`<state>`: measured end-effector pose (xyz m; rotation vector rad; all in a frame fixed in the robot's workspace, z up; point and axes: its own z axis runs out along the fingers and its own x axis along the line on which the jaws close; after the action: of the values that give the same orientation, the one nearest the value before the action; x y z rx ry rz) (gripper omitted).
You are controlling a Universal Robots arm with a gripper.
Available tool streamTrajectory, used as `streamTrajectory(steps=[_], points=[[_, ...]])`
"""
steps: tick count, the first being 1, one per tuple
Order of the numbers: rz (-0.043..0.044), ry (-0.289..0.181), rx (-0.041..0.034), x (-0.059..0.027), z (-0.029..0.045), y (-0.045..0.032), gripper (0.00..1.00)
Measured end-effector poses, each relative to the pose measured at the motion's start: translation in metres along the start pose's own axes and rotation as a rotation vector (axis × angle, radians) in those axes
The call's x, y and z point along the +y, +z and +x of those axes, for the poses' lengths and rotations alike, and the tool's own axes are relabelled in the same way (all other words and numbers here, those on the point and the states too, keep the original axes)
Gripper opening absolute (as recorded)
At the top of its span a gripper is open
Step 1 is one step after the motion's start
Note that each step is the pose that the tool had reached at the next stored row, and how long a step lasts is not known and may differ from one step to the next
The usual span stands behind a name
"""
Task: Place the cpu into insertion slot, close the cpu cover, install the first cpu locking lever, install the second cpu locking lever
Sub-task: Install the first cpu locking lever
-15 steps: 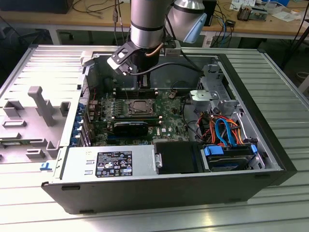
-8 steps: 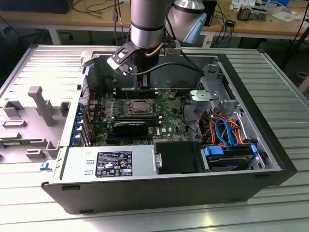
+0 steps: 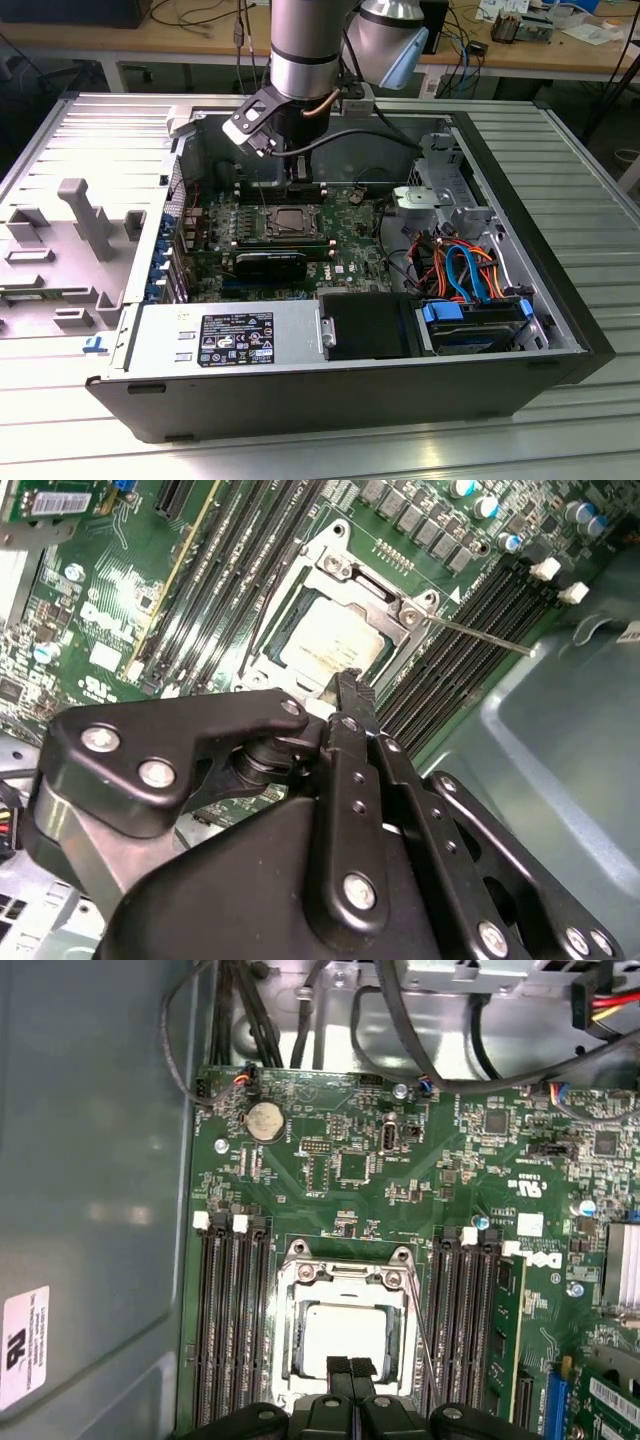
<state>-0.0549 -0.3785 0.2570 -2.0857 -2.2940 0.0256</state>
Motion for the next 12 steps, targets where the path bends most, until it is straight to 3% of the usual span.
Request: streamTrajectory(steps=[12], points=[[0.0033, -0.181, -0.0048, 0.0, 0.0, 0.0, 0.11]])
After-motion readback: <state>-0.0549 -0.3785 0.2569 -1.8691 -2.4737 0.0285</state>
